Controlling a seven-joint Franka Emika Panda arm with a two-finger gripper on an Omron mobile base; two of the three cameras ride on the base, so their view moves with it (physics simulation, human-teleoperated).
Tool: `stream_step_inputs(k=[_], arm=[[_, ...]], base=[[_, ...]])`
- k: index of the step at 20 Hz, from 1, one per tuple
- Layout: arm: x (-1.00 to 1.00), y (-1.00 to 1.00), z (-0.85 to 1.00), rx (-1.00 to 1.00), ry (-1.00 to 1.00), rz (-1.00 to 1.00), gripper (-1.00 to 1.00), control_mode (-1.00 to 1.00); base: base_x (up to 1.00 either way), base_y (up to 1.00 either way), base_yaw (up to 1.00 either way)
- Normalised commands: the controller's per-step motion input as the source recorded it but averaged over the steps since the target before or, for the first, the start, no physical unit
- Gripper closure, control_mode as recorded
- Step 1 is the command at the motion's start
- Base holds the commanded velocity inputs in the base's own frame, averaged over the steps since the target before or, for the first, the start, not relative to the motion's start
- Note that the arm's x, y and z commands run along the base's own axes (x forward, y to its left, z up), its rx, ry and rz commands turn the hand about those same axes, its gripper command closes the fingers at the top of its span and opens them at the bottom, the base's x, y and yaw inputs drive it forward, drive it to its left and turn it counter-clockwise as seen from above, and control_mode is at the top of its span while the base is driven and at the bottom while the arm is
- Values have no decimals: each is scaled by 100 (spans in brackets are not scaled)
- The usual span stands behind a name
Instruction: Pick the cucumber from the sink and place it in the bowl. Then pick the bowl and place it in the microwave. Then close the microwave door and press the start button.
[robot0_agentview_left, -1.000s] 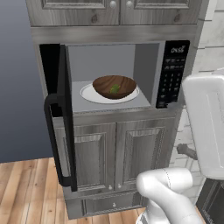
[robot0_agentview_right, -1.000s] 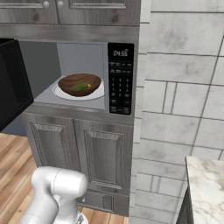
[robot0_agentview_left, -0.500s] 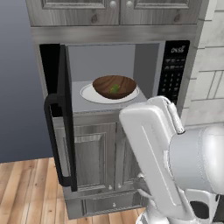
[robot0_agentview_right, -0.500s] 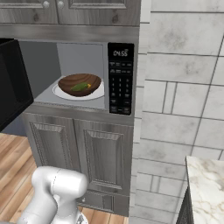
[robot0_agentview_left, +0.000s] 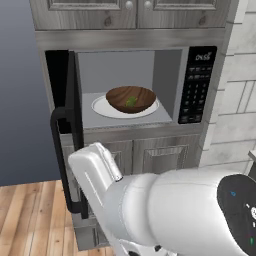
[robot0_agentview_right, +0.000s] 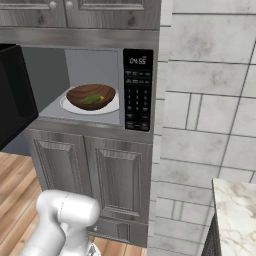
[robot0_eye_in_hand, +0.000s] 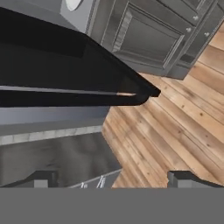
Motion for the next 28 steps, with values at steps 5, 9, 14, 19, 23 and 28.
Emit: stream_step_inputs(k=[5,9,14,19,23,28], arm=[[70,63,-56,-9,0,-9,-100,-100],[86,40,-56,-6,0,-9,-100,-100],[83,49,-48,-7,0,-8,-100,-100],[68,42,-36,-7,0,-8,-100,-100],[56,8,-11,-8,-2,-11,-100,-100],[8,-19,0,-5,-8,-19,-100,-100]], base=[[0,0,0],[0,0,0],[0,0,0],[0,0,0],[0,0,0],[0,0,0]])
